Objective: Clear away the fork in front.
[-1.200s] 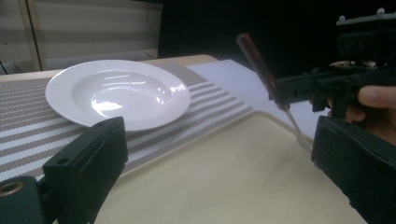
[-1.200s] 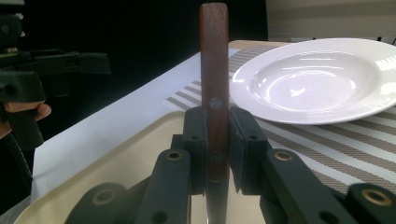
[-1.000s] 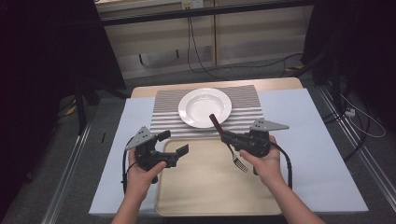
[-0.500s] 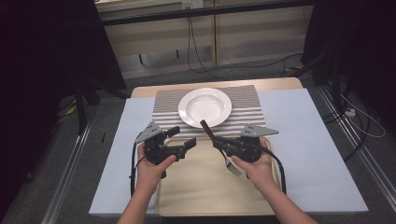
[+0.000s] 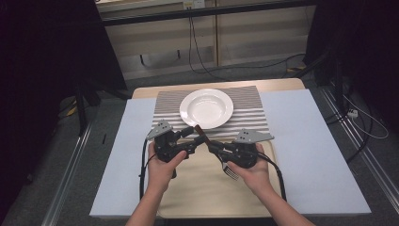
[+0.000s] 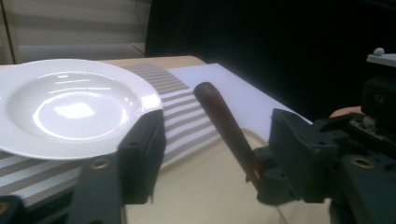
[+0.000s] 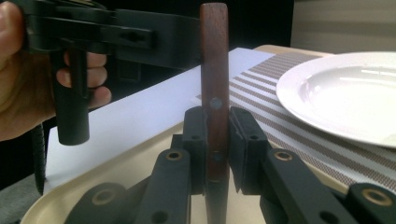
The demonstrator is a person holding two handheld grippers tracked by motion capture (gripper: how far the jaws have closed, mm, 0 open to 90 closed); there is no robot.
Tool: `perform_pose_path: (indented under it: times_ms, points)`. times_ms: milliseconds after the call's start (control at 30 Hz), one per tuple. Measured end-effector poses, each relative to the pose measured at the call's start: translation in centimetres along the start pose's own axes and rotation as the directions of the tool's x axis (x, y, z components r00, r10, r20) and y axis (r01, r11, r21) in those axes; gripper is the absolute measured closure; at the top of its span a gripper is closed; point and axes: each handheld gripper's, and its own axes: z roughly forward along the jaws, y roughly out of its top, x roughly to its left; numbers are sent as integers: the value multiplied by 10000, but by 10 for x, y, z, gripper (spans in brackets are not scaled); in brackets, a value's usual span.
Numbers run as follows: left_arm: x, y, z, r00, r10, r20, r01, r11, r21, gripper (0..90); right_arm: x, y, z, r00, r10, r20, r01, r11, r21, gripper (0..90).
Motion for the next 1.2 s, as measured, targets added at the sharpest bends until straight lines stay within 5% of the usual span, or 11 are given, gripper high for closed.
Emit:
perform_pose_path:
  times_ms: [133, 200, 233, 333, 700, 967, 1200]
  points:
    - [-2, -4, 8, 9968, -356, 711, 363, 9993, -85, 693, 4, 1, 3, 9999, -128, -73, 128, 9999, -55, 780]
    - [-2, -4, 9, 9904, -531, 1278, 558, 9983, -170, 778, 6, 1, 3, 9990, -439, 75, 440, 9990, -33, 778]
    - [-4, -3, 9, 9934, -416, 1073, 428, 9990, -91, 795, 7, 0, 4, 9980, -620, 141, 621, 9980, -66, 778]
    - [-1, -1, 6, 9895, -667, 1279, 655, 9978, 139, 804, 7, -1, 4, 9991, -430, -7, 430, 9990, -143, 761]
    - [17, 5, -21, 9884, -331, 1480, 197, 9957, 910, 807, -10, -6, -15, 9898, -1047, 967, 1035, 9945, 182, 457]
    - [34, 4, -36, 9831, -719, 1686, 514, 9911, 1230, 808, -24, -11, -35, 9854, -1012, 1369, 991, 9948, 217, 353]
    - [46, -5, -45, 9935, -584, 975, 474, 9925, 1124, 783, -33, -16, -52, 9847, -809, 1542, 787, 9967, 203, 318]
